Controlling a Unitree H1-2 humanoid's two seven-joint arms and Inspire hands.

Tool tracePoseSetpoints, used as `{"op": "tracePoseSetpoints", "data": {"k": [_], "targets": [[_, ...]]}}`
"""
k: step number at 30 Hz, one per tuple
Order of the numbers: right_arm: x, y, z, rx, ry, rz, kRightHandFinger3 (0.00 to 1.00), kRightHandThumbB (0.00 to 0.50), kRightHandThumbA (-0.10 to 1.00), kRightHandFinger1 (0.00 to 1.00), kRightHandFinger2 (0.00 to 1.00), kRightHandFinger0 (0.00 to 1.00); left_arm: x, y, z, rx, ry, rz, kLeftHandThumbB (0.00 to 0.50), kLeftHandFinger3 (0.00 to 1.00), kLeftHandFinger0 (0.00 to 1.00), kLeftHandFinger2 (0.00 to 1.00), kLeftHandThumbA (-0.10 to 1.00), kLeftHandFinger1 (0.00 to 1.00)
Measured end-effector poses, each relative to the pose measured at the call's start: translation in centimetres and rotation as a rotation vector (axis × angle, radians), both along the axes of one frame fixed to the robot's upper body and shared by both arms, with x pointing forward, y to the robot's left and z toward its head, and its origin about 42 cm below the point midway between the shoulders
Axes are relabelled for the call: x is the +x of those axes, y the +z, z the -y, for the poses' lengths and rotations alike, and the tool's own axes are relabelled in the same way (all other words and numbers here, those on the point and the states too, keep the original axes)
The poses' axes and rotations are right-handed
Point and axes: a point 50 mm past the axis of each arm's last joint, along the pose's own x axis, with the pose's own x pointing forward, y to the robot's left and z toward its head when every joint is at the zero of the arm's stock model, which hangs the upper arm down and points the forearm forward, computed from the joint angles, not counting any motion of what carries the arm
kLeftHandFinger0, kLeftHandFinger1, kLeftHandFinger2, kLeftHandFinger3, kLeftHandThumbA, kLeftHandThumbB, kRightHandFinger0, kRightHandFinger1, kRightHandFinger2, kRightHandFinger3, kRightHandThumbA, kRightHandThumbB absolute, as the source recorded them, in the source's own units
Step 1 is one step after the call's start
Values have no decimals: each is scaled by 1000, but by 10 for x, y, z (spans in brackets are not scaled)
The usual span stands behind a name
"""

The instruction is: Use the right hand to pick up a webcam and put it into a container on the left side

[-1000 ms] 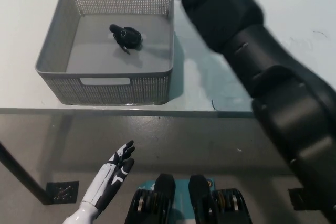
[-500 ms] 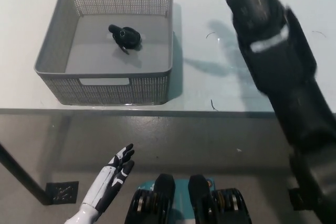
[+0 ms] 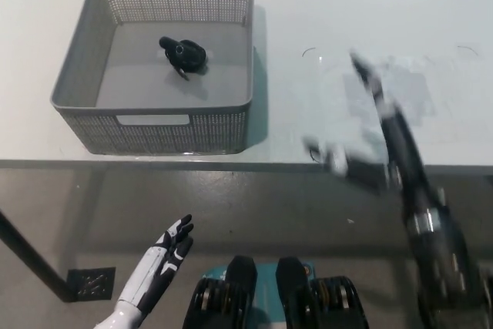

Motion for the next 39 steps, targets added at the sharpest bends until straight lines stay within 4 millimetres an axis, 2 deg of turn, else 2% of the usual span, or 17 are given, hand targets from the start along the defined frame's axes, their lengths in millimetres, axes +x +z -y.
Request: {"op": "tracePoseSetpoints", "data": {"k": [1,3,4,7,9,10,12,14,16,21,23,27,30,34,36,39], "targets": [[-15,-18,4,14,-6,-43,1000,234,1000,1000,1000,1000,0,-2,-1,-2,2,-5,75,1000,1000,1000,1000,1000],[-34,-39,7,41,-9,-88,1000,232,1000,1000,1000,1000,1,-4,-2,-5,8,-13,79,1000,1000,1000,1000,1000],[-44,-50,8,55,-10,-113,1000,249,1000,1000,1000,1000,1,-6,-3,-6,11,-17,91,1000,1000,1000,1000,1000],[-59,-71,9,79,-13,-162,1000,253,1000,1000,1000,1000,1,-7,-6,-9,20,-20,91,1000,1000,1000,1000,1000],[-68,-87,8,98,-15,-198,1000,240,1000,1000,1000,1000,1,-7,-8,-11,26,-18,96,1000,1000,1000,1000,1000],[-73,-95,8,110,-16,-213,1000,257,1000,1000,1000,1000,2,-7,-9,-12,29,-16,94,1000,1000,1000,1000,1000],[-79,-106,7,136,-18,-240,1000,259,1000,1000,1000,1000,4,-6,-10,-14,31,-7,76,1000,1000,1000,1000,1000],[-84,-112,5,166,-17,-249,1000,268,1000,1000,1000,1000,7,-3,-11,-16,32,9,77,1000,1000,1000,1000,1000],[-87,-119,4,195,-11,-256,1000,246,1000,1000,1000,1000,10,-1,-11,-19,29,26,94,1000,1000,1000,1000,1000],[-90,-131,6,230,-7,-279,1000,261,1000,1000,1000,1000,12,1,-11,-25,27,41,80,1000,1000,1000,1000,1000],[-89,-132,6,241,-5,-283,1000,242,984,1000,1000,1000,12,2,-11,-26,30,43,92,1000,1000,1000,1000,1000],[-85,-131,6,253,3,-278,1000,249,973,1000,1000,1000,12,2,-11,-27,32,44,103,1000,1000,1000,1000,1000],[-83,-131,5,257,9,-276,1000,235,955,1000,1000,1000,11,2,-11,-28,33,43,73,1000,1000,1000,1000,1000],[-84,-131,6,255,12,-280,1000,246,944,1000,1000,1000,10,0,-10,-31,33,39,50,1000,1000,1000,1000,1000],[-84,-131,6,254,13,-279,1000,231,946,1000,1000,1000,9,0,-10,-30,33,38,77,1000,1000,1000,1000,1000],[-83,-131,5,240,15,-276,1000,217,930,1000,1000,1000,9,0,-10,-30,35,38,75,1000,1000,1000,1000,1000]]}}
